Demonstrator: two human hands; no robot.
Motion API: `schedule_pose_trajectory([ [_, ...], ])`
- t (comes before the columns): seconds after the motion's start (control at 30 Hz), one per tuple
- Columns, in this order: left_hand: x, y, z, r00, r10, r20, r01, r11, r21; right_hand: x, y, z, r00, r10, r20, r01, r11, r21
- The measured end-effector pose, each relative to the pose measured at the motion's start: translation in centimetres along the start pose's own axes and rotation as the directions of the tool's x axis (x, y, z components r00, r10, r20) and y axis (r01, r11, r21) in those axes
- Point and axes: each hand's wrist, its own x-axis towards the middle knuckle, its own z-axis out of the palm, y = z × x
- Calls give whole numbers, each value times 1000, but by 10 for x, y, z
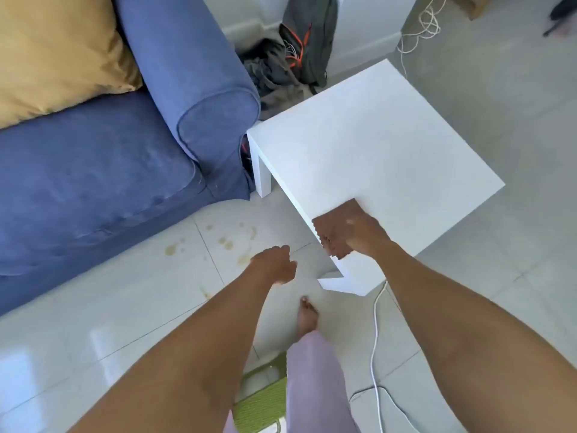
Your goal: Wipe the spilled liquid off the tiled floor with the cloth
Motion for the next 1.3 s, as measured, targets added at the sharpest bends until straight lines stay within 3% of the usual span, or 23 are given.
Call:
schedule_pose_trajectory([
  [0.1,34,27,5,1000,-8,-23,3,977,-212,20,22,-17,972,-76,-222,11,959,-283],
  [0.2,70,49,9,994,-40,-99,-7,902,-431,50,47,-15,968,-59,-244,-8,964,-264],
  [0.3,98,61,14,971,-56,-231,-47,908,-415,70,62,-7,954,-59,-295,-5,977,-214],
  [0.53,140,69,29,930,-150,-335,-10,903,-430,95,77,9,881,-117,-459,-21,959,-283],
  [0.67,143,71,31,927,-127,-354,-23,920,-390,92,69,12,881,-138,-453,36,973,-226],
  [0.93,99,19,30,943,-265,-203,78,766,-638,58,37,59,874,-259,-410,198,962,-185],
  [1.3,40,-168,118,830,-552,-86,219,463,-859,33,4,254,895,-433,-103,380,865,-328],
])
